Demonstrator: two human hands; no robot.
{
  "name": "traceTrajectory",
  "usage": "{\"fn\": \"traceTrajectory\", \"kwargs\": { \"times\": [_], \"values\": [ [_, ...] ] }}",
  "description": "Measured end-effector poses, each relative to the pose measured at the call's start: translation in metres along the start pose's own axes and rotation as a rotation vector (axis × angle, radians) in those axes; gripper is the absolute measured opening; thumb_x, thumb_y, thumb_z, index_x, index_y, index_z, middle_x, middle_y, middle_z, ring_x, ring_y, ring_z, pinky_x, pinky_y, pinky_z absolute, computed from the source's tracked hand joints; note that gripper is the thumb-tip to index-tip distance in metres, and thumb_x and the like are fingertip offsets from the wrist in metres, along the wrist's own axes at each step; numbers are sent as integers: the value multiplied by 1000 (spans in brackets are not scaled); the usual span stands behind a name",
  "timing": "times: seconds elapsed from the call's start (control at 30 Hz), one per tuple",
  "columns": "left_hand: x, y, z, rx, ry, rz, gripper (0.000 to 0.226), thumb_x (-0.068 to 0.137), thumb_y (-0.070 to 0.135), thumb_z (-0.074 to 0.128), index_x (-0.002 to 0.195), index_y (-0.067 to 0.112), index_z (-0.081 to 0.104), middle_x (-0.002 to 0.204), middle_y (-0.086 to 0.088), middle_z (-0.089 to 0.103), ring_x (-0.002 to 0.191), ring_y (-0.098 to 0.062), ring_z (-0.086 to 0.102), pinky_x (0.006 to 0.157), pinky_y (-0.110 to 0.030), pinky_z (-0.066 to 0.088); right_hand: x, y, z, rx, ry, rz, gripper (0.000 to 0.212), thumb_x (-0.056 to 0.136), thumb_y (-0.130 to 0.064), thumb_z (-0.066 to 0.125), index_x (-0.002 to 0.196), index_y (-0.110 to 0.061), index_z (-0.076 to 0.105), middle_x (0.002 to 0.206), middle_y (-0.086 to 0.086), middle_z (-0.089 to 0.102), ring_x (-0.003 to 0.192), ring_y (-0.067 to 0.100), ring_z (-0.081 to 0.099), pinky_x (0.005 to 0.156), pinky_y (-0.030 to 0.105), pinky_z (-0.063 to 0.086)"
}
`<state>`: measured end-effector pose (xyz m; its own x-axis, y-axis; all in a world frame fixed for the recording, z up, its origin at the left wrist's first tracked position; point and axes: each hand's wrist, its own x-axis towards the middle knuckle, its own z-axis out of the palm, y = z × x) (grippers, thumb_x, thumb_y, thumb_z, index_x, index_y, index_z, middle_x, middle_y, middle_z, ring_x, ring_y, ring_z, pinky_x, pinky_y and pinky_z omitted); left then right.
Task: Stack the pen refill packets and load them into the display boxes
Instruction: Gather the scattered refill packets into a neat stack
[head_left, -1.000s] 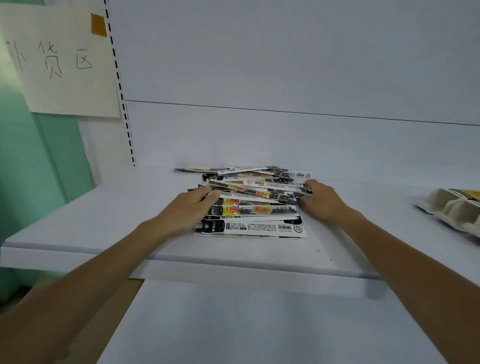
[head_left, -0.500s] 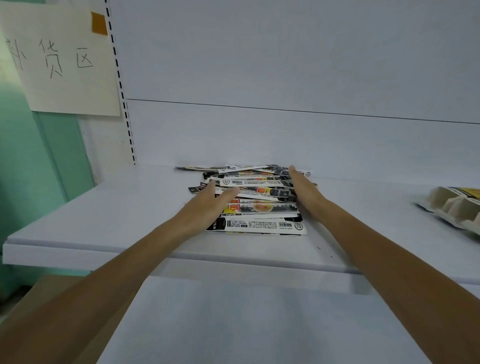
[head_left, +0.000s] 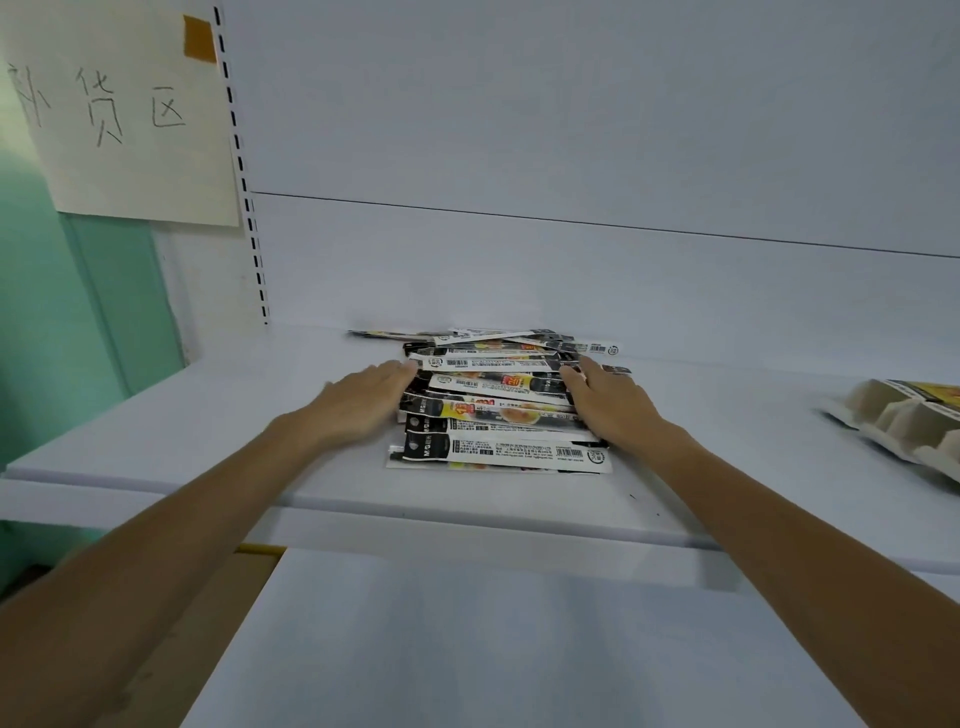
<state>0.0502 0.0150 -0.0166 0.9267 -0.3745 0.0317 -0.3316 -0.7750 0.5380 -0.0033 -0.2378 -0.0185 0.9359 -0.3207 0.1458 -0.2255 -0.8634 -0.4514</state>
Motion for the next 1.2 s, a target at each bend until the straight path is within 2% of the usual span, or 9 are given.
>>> {"fn": "traceTrajectory", "kwargs": {
  "times": [0.3, 0.47, 0.57, 0.67, 0.77, 0.87, 1.0, 1.13, 1.2],
  "values": [
    [20, 6, 2, -78, -23, -77, 65, 94, 57, 5, 145, 22, 21, 152, 0, 28, 137, -25, 30, 114, -46, 16, -5, -4, 0, 11, 76, -93, 57, 100, -41, 27, 147, -11, 17, 81, 1, 55, 91, 24, 55, 80, 33, 41],
    [23, 1, 2, -113, 126, -42, 87, 79, 76, 2, 137, 19, 34, 136, -6, 46, 120, -26, 45, 107, -48, 29, -8, 0, -2, 27, 61, -58, 52, 100, -41, 26, 141, -9, 30, 132, 12, 51, 123, 28, 44, 96, 38, 36],
    [22, 0, 6, -162, 72, -68, 74, 88, 68, 6, 144, 22, 22, 139, -9, 45, 125, -29, 43, 108, -44, 26, -5, -7, 4, 38, 73, -51, 45, 99, -41, 27, 128, -10, 42, 121, 13, 57, 113, 30, 51, 91, 40, 40],
    [17, 4, 6, -204, 50, -8, 88, 79, 79, 5, 144, 21, 24, 148, -6, 36, 134, -26, 35, 113, -50, 19, 2, -15, 14, 55, 89, -61, 42, 97, -46, 26, 105, -10, 48, 107, 13, 58, 100, 30, 54, 84, 40, 43],
    [15, 9, 0, -510, 140, -53, 77, 87, 69, 9, 143, 21, 28, 143, 7, 34, 132, -14, 32, 114, -41, 17, 8, -17, 11, 195, 146, -26, 45, 98, -48, 22, 91, -16, 53, 103, 14, 52, 104, 27, 50, 89, 38, 37],
    [11, 17, -2, -807, 100, -103, 62, 95, 57, 11, 148, 25, 16, 154, -2, 22, 141, -21, 20, 114, -39, 14, 8, -21, 1, 325, 96, 47, 61, 98, -51, 14, 124, -11, 52, 132, 16, 48, 126, 28, 40, 104, 38, 28],
    [7, 28, 4, -889, 49, -125, 64, 93, 62, 14, 144, 26, 27, 145, -15, 39, 131, -31, 39, 102, -37, 33, 2, -31, -1, 414, 50, 86, 69, 98, -50, 9, 138, -2, 38, 144, 17, 39, 133, 31, 34, 109, 39, 24],
    [4, 32, 3, -928, 34, -92, 47, 93, 60, 19, 122, 33, 44, 97, 3, 60, 80, -11, 59, 70, -25, 48, 0, -41, 2, 473, 49, 82, 71, 98, -53, 12, 136, -1, 41, 141, 17, 44, 129, 31, 40, 106, 40, 28],
    [4, 31, 4, -966, 2, -64, 59, 92, 62, 21, 139, 27, 34, 97, 6, 58, 77, -10, 58, 68, -28, 47, 0, -46, 4, 473, 16, 54, 71, 98, -52, 13, 136, 2, 40, 140, 19, 44, 128, 33, 41, 105, 40, 29]
  ]
}}
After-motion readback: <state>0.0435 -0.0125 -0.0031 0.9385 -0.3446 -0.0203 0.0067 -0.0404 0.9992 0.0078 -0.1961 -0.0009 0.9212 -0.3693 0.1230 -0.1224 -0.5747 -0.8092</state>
